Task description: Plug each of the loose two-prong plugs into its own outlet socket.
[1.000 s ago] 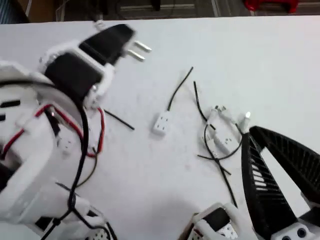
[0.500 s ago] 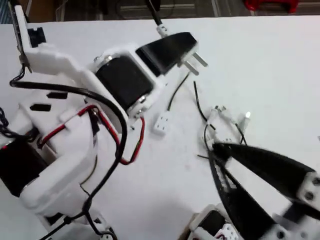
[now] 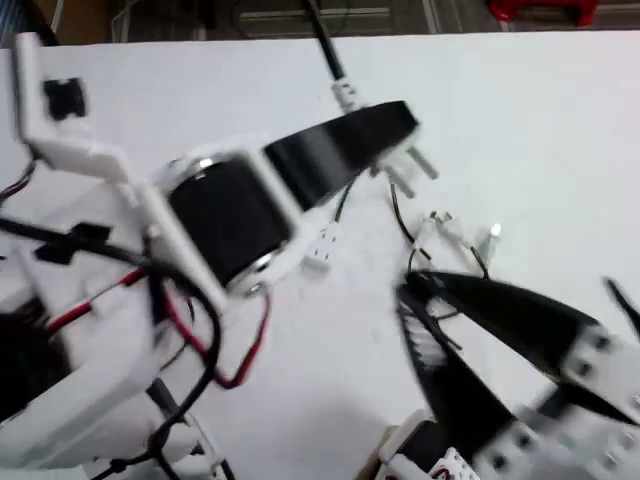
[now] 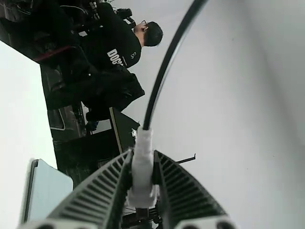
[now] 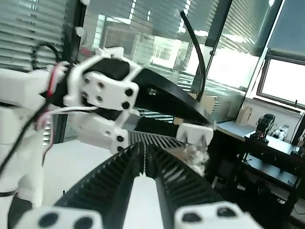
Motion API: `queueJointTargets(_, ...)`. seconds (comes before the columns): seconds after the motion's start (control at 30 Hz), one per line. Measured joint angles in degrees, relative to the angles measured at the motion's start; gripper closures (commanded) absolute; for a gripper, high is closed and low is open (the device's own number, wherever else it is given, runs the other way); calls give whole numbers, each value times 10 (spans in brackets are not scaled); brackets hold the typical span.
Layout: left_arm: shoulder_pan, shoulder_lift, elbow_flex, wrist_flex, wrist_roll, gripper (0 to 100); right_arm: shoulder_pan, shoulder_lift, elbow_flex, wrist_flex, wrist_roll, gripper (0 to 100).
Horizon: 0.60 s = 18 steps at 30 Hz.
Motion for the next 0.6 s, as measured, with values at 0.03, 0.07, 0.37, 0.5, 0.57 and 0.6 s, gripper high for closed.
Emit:
queueJointTargets(0.03, 0, -5, -1, 8, 0, 976, 0, -6, 21, -15, 0, 981)
queueJointTargets(0.07, 1, -11, -1, 17, 0, 976, 0, -14, 43, -28, 0, 981)
queueJointTargets(0.37, 4, -31, -1, 46, 0, 976, 0, -105, 247, -188, 59, 981)
queueJointTargets(0.5, 4, -35, 18, 50, 0, 976, 8, -134, 307, -245, 60, 981)
queueJointTargets(0.57, 4, -36, 41, 50, 0, 976, 39, -135, 325, -270, 60, 981)
queueJointTargets(0.6, 4, -36, 50, 50, 0, 976, 55, -135, 334, -282, 60, 981)
